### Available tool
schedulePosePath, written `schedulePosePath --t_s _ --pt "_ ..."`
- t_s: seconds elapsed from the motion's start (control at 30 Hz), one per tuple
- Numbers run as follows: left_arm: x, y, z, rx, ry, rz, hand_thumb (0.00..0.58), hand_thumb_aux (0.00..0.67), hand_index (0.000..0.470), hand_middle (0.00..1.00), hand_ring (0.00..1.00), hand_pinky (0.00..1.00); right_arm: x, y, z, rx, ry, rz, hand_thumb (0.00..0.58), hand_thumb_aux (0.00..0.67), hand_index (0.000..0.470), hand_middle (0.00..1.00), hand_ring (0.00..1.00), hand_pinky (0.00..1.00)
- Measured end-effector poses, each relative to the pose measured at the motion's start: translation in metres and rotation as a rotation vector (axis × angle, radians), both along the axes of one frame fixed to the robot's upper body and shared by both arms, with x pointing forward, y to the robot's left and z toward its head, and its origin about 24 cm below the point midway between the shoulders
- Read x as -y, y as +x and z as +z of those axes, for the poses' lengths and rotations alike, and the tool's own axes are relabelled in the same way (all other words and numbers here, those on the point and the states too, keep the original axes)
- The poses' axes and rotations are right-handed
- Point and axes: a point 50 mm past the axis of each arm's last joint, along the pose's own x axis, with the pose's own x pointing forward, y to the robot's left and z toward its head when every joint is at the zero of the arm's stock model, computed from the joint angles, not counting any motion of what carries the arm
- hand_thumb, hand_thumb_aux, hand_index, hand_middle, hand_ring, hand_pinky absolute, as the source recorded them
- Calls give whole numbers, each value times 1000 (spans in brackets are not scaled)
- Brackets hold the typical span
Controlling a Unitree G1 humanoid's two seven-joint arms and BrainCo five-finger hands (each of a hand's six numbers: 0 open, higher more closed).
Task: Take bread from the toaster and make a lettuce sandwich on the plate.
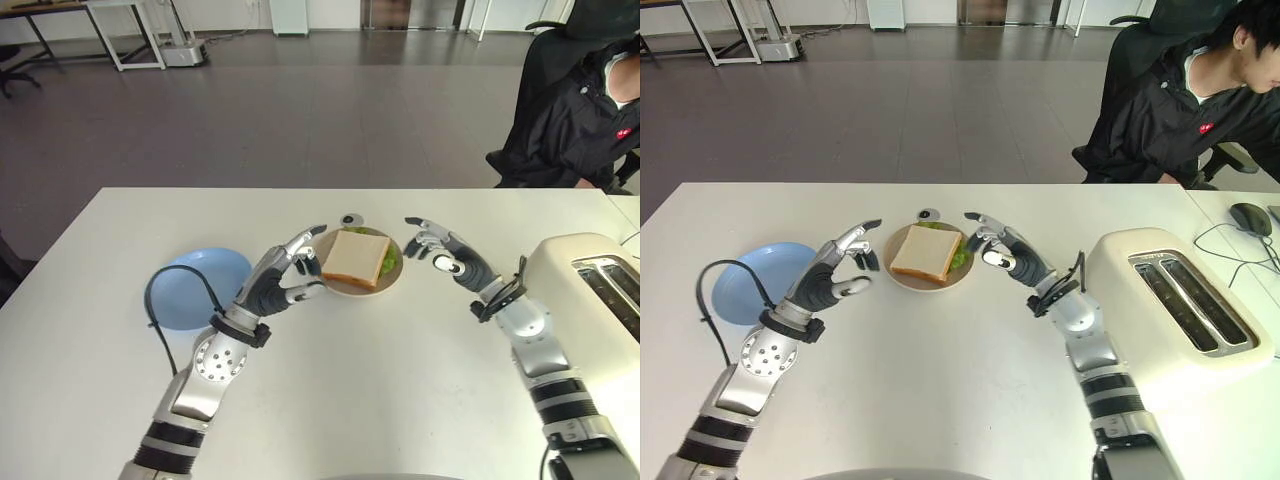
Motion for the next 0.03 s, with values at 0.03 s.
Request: schedulePosePath --t_s 0.03 --pt "0 1 -2 -23 -34 -14 0 0 0 0 0 0 -1 0 -2 -3 29 4 0 0 0 0 0 0"
